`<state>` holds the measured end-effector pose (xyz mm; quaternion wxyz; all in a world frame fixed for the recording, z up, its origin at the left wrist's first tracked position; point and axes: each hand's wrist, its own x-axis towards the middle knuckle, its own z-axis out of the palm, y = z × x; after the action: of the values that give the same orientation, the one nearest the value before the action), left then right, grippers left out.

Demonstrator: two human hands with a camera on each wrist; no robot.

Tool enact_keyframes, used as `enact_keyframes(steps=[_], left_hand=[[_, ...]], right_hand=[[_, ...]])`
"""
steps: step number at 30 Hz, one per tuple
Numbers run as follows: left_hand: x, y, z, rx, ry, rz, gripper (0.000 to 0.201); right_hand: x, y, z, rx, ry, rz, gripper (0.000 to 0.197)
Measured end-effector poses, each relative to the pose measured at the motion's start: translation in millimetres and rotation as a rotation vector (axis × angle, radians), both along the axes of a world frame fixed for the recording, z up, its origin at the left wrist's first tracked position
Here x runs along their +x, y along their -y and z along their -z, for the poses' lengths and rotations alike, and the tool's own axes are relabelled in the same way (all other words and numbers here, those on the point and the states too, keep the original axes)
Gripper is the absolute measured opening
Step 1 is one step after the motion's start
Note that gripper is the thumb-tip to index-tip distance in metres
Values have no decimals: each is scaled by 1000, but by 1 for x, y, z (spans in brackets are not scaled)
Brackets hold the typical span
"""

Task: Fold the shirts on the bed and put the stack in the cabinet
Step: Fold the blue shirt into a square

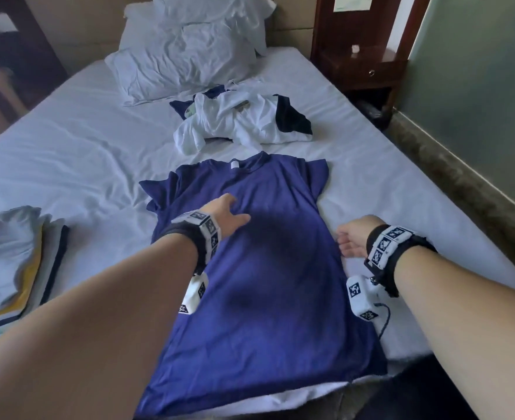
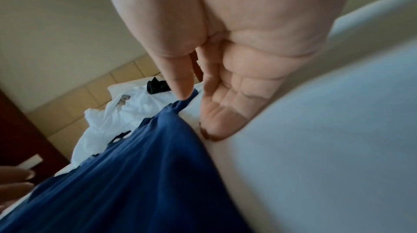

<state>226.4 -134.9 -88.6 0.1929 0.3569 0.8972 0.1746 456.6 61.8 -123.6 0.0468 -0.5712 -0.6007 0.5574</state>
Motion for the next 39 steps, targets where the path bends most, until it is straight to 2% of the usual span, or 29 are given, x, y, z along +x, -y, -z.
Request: enact_keyframes(steps=[5, 9, 12, 14, 17, 19, 22, 24, 26, 27, 29, 32, 36, 39], left_hand=[[-12, -93, 15, -63, -29, 112, 85], [-25, -145, 37, -292, -26, 142, 95], [-31, -155, 63, -403, 31, 147, 95], [-34, -157, 75, -420, 45, 143, 96], [-35, -161, 81, -439, 47, 136, 97], [-36, -162, 80, -457, 57, 132, 98], [-40, -164, 67, -542, 44, 141, 102], [-42, -179, 45, -608, -105, 182, 107], [-37, -202, 28, -580, -302, 231, 106], [-32, -214, 26, -540, -330, 264, 108], [-19, -230, 31, -479, -196, 289, 118], [-8, -235, 56, -439, 36, 181, 116], [-4, -235, 71, -466, 2, 181, 130], [-3, -239, 71, -510, -51, 213, 128]], right_hand=[[-40, -60, 4, -5, -151, 191, 16], [-77, -105, -4, 119, -167, 249, 12], [-106, -133, 0, 186, -69, 132, 32], [-124, -142, 1, 221, 21, 9, 36], [-146, -152, 0, 262, 143, -156, 48], [-153, -151, -6, 275, 157, -198, 51], [-145, -152, -19, 331, 94, -137, 39], [-130, -156, -25, 462, 123, -79, 36], [-112, -157, -24, 501, 166, -60, 34], [-103, -158, -21, 486, 179, -56, 30], [-89, -156, -12, 407, 181, -41, 15], [-77, -155, 3, 243, 86, 84, 16], [-77, -154, 14, 57, -102, 240, 12], [-80, -151, 14, 143, -118, 228, 10]])
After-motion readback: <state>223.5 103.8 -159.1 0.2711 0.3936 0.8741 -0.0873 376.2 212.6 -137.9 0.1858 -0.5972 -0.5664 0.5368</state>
